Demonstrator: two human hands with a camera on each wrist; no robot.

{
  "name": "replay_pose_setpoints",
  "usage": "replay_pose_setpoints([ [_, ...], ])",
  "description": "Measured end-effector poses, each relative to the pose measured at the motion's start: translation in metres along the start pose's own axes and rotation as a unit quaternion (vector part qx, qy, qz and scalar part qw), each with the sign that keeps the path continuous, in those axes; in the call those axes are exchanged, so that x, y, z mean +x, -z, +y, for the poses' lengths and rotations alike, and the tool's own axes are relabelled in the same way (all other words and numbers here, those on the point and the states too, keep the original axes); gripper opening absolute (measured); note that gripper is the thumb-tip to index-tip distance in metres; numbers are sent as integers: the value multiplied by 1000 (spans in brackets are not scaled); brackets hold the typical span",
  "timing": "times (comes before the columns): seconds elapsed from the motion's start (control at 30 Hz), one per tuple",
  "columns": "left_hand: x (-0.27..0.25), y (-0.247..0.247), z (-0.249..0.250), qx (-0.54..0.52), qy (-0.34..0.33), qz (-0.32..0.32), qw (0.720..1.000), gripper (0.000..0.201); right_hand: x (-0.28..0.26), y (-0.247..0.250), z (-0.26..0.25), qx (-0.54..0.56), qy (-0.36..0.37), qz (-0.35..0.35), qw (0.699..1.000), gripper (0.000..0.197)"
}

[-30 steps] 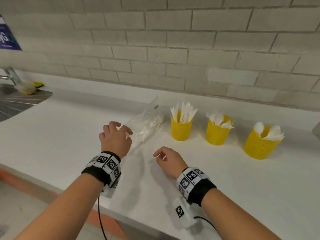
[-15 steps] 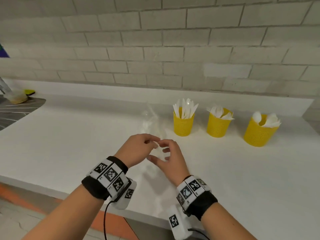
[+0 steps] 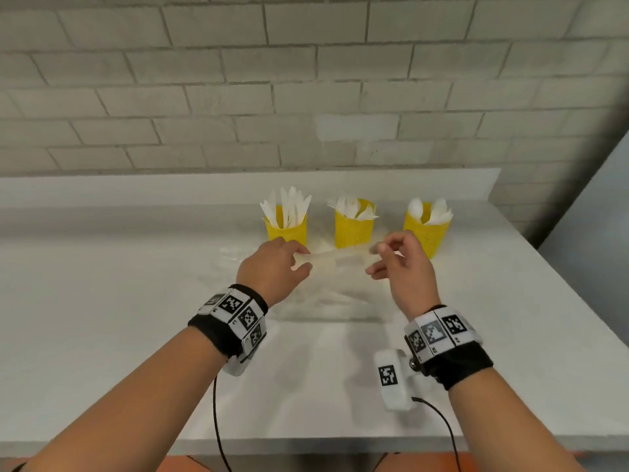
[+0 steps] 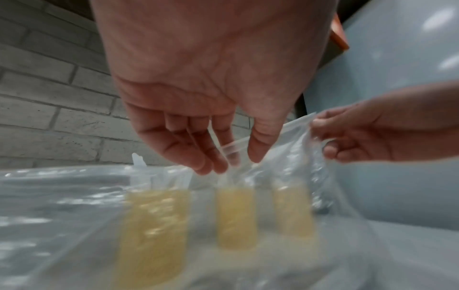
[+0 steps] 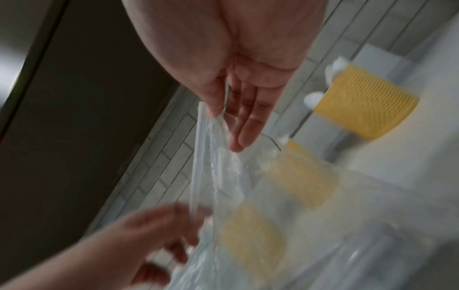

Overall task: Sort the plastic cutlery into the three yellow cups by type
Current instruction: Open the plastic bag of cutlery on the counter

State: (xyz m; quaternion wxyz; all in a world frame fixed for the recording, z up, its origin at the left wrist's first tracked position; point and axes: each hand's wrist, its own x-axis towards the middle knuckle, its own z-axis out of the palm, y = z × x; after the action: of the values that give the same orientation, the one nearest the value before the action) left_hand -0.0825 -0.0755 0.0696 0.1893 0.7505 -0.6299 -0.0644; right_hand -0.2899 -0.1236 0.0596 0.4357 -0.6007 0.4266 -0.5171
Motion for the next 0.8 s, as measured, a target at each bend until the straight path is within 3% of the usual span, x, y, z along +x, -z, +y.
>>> replay_pose_setpoints([
  [0.2,13,-17,-15,96,18,41,994,35,41,77,13,-33,-28,101,994,25],
  [0.33,11,-18,-14,-14,69,12,997,21,63,102,23,-76,-55,190,977,12],
  [0.4,9,-21,-7,-76,72,11,994,13,65,99,20,-168,-33,192,966,28],
  [0.47,9,-24,0,-114,61,23,991,8,61,81,15,-223,11,155,962,39],
  [0.57,10,-23,11,-184,25,60,981,6,49,37,10,-216,54,21,975,27],
  [0.67,11,-18,22,-310,9,89,946,11,35,-6,10,-210,75,-104,969,22],
  [0.8,11,-13,25,-409,20,105,906,28,27,-40,5,-163,76,-172,969,20],
])
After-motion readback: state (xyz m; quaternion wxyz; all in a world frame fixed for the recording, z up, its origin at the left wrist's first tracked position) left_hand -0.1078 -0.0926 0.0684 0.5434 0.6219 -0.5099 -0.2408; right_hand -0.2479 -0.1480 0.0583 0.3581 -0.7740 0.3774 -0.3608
